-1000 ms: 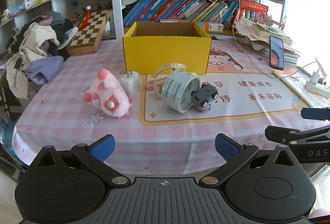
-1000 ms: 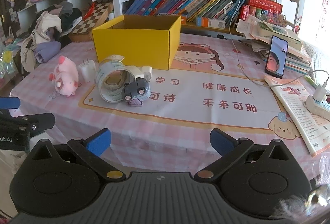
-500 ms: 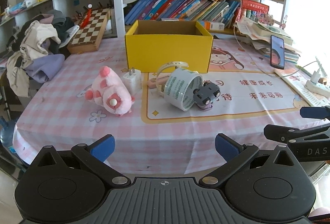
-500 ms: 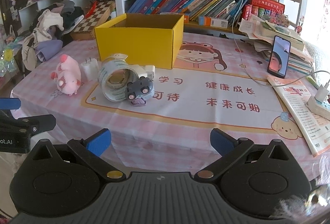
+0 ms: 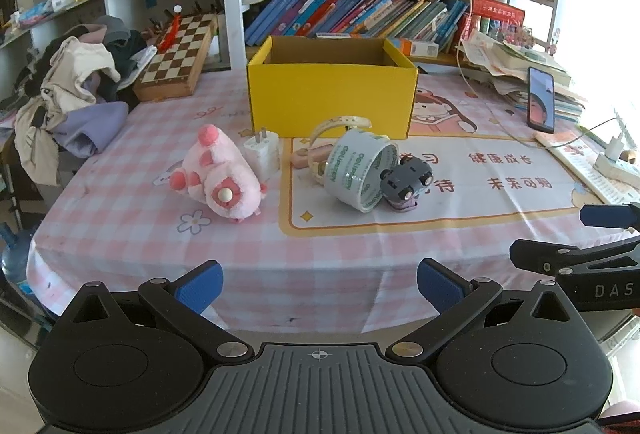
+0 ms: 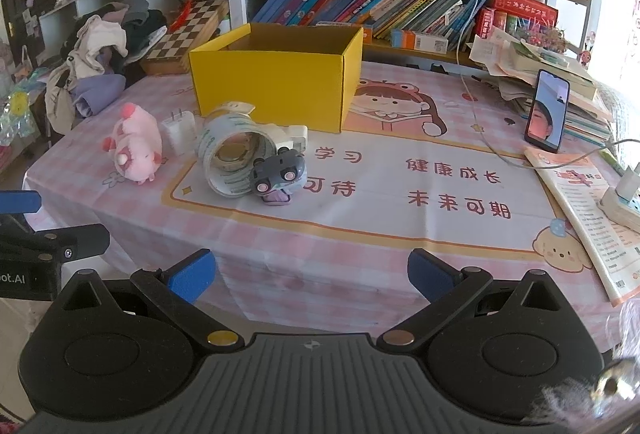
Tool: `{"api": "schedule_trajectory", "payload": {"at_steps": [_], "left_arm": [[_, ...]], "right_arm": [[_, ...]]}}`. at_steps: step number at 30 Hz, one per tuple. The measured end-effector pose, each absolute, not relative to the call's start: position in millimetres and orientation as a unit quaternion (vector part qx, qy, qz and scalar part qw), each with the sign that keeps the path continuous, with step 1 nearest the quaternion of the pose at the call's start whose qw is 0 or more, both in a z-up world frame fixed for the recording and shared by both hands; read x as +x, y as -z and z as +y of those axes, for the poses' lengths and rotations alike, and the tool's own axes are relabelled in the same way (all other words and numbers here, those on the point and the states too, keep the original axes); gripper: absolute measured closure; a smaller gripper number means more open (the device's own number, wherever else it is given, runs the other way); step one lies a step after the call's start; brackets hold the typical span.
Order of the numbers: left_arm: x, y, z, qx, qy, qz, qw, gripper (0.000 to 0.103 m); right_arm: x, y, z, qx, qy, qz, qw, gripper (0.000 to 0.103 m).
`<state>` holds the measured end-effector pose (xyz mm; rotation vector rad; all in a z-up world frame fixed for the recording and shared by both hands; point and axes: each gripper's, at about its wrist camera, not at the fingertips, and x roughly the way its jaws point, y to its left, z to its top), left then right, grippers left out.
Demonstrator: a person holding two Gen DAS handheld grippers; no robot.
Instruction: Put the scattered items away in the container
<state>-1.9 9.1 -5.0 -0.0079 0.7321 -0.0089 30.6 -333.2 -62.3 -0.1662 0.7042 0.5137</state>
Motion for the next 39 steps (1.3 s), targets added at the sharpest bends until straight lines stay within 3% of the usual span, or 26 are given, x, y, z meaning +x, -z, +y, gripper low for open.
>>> {"api": "schedule_trajectory", "payload": {"at_steps": [39], "left_arm": [[2,1,0,0.009,0.017,0.356,0.934,0.0]], "right_arm": [[38,61,-334,-0.076,-0.262,0.343,0.899,0.0]]}}
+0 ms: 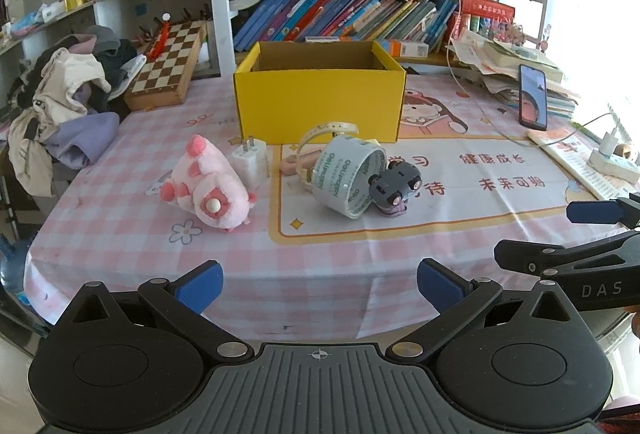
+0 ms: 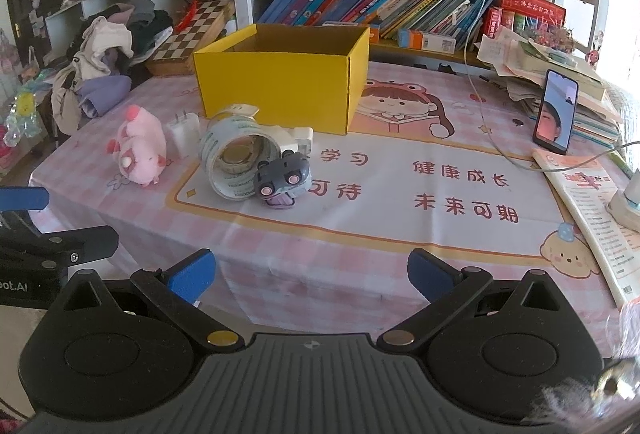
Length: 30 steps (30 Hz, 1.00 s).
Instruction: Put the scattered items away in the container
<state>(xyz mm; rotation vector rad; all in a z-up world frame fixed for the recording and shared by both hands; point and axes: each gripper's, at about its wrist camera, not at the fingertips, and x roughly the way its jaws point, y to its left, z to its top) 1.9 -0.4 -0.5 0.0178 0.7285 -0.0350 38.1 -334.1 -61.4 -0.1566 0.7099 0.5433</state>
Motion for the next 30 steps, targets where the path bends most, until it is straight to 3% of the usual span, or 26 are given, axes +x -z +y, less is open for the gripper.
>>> {"api": "schedule_trajectory", "payload": {"at_steps": [30], "left_arm": [[0.9,4.2,1.6,-0.008,0.028,0.369,0.929,0.0]], "right_arm": [[39.1,64.8,-334.3,-0.058,-0.287,0.359,0.886,0.0]]}}
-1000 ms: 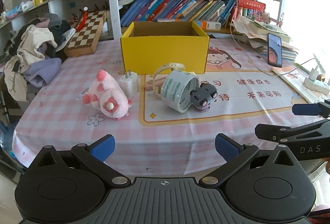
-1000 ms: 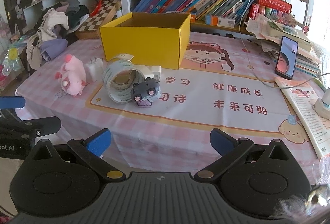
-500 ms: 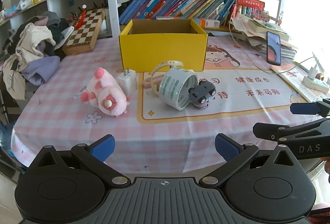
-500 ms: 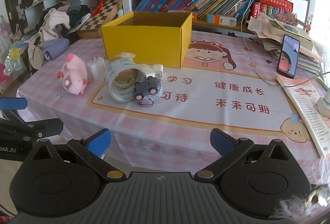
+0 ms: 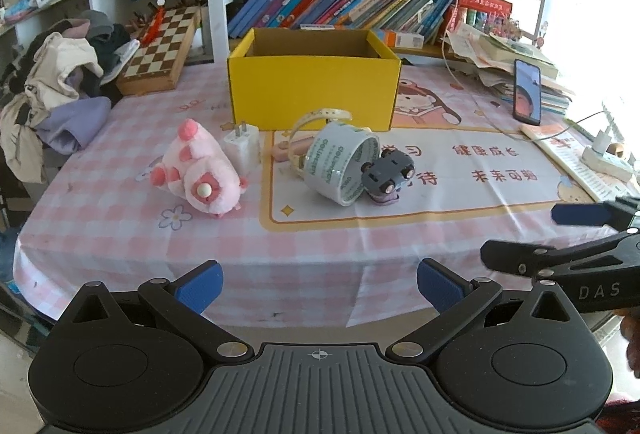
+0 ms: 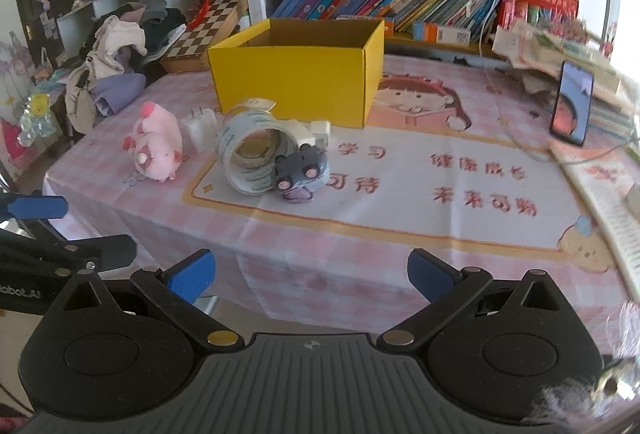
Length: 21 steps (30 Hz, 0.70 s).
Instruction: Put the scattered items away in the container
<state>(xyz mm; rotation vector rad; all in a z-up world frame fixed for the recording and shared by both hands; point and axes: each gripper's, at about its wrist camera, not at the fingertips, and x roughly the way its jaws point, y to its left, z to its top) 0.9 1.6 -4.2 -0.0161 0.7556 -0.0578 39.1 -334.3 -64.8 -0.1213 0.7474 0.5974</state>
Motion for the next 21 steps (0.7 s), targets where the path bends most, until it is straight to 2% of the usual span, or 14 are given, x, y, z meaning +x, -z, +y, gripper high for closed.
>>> {"api": "schedule_trajectory", "payload": {"at_steps": [21], "left_arm": [[4,9,3,-0.013,0.014,0.39,0.921,0.0]], "right_arm": [[34,65,-324,-0.113,-0.282,0.333,0.892,0.0]]}}
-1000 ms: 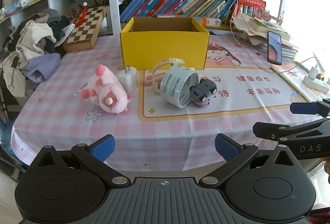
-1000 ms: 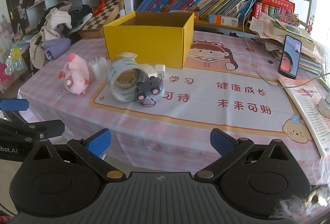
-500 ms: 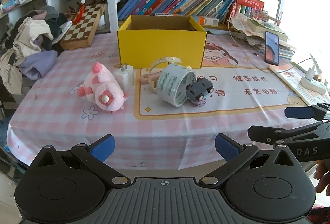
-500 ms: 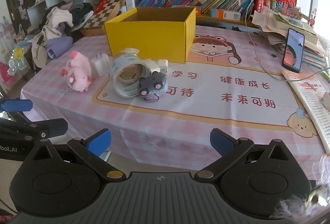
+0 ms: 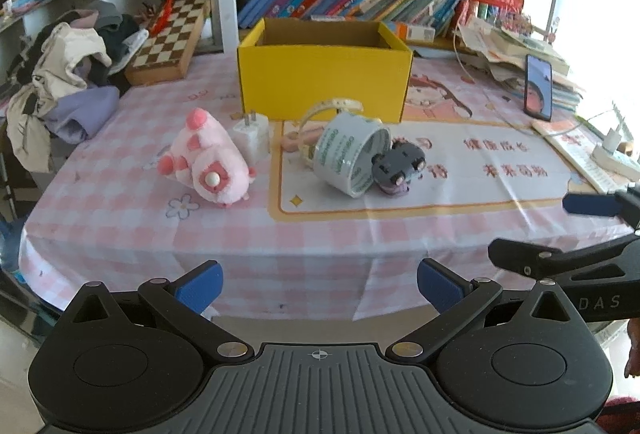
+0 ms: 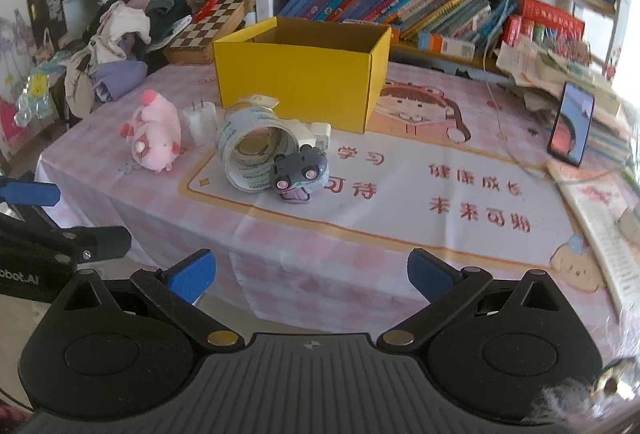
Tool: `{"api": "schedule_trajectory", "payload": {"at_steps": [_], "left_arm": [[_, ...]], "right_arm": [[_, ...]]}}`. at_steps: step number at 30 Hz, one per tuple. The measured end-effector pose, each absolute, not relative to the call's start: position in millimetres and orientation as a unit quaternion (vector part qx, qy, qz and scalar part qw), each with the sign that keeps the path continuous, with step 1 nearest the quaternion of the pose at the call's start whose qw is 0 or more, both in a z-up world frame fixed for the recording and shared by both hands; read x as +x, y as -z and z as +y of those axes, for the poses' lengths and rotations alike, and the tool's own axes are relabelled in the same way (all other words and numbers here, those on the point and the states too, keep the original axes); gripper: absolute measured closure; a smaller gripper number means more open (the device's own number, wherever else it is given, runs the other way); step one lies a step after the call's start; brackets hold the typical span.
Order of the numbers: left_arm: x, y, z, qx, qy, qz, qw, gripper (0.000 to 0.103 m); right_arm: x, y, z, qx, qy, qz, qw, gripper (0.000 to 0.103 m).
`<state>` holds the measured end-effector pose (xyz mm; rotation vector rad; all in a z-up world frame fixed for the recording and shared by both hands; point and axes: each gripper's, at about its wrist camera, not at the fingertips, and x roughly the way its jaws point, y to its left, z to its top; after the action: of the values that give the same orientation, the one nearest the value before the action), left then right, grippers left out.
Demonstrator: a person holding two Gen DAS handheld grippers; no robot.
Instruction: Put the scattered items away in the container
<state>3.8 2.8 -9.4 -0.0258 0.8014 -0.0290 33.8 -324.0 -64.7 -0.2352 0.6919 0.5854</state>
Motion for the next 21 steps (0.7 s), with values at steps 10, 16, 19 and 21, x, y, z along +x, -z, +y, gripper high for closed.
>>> {"api": "schedule_trajectory", "payload": {"at_steps": [10,16,19,21], "left_arm": [[4,11,7,-0.017,0.0,0.391,0.92,0.0],[8,11,15,-0.035,-0.017,0.398,0.917,0.0],[9,10,14,-0.033,-0.014,0.397,0.917,0.0],[10,11,12,-0.028,-0.01,0.399,0.917,0.0]], "right_arm": [[38,66,-324,-0.107,-0.297,0.344,0.884,0.0],[41,68,-326,-0.1,-0.292,0.349,0.885,0.0],[41,68,-327,-0.097,-0.294,0.349,0.885,0.0],[42,67,-327,-0.096,-0.296,0.347,0.885,0.0]]}}
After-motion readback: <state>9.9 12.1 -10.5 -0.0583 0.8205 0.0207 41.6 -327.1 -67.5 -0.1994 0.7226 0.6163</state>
